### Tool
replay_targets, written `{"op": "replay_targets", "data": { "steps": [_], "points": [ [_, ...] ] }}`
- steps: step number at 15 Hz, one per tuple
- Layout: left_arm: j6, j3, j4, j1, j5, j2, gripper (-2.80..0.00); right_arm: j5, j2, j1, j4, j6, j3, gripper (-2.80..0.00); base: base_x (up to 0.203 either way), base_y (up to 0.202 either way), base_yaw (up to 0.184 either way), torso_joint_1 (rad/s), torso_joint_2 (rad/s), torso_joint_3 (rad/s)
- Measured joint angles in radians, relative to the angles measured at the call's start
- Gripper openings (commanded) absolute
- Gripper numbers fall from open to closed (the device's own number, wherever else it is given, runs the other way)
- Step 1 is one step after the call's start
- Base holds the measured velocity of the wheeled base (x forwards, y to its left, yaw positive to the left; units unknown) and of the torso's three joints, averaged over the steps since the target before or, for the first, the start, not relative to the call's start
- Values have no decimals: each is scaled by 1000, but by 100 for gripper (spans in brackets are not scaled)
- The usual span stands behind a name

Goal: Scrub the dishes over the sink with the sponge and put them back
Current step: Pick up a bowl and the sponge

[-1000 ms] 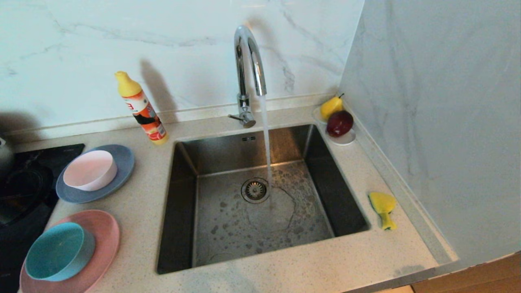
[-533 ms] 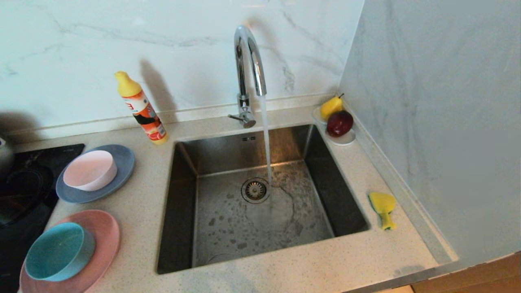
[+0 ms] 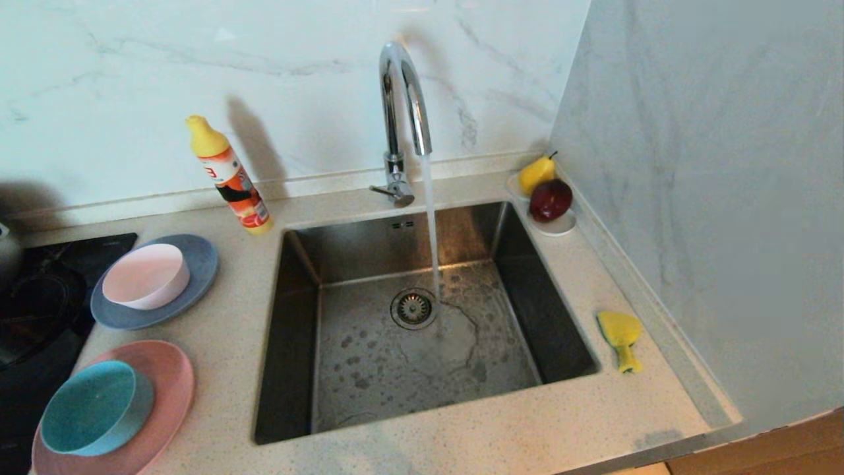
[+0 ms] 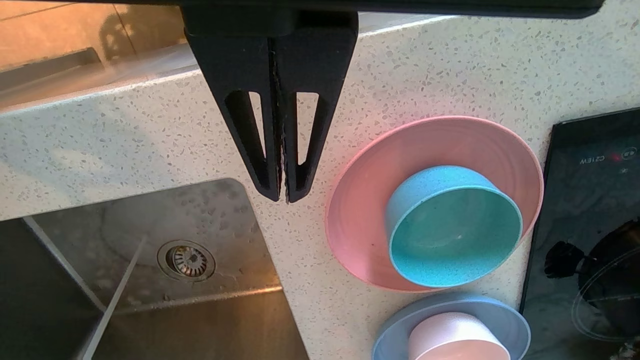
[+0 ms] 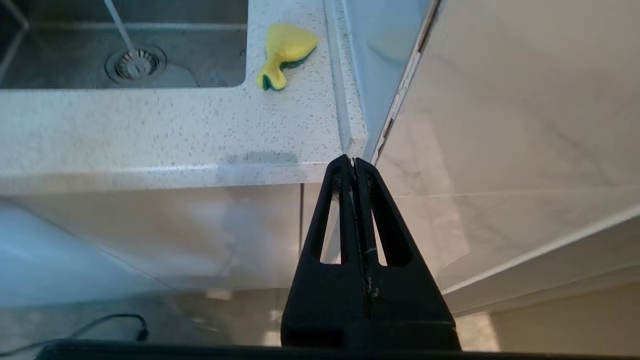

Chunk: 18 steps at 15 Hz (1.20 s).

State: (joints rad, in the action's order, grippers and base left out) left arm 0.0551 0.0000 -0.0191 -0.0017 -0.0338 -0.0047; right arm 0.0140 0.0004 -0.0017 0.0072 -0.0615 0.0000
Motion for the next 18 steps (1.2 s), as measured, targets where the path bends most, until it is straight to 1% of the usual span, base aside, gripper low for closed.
{"op": "replay_targets", "data": {
  "steps": [3,6,8,11,13,14,18],
  "points": [
    [0,0,0,0,1,0,-280,3,0,0,4,-5,-35,-280,0,0,0,0,0,0],
    [0,0,0,0,1,0,-280,10,0,0,31,-1,-166,-280,0,0,0,0,0,0],
    [0,0,0,0,0,1,-280,38,0,0,85,3,-284,-280,0,0,0,0,0,0],
    [0,0,0,0,1,1,-280,130,0,0,260,9,-478,-280,0,0,0,0,0,0],
    [0,0,0,0,0,1,-280,223,8,0,377,12,-583,-280,0,0,0,0,0,0],
    [0,0,0,0,1,1,-280,268,24,0,409,12,-613,-280,0,0,0,0,0,0],
    [0,0,0,0,0,1,-280,386,159,-3,397,14,-691,-280,0,0,0,0,0,0]
  ]
}}
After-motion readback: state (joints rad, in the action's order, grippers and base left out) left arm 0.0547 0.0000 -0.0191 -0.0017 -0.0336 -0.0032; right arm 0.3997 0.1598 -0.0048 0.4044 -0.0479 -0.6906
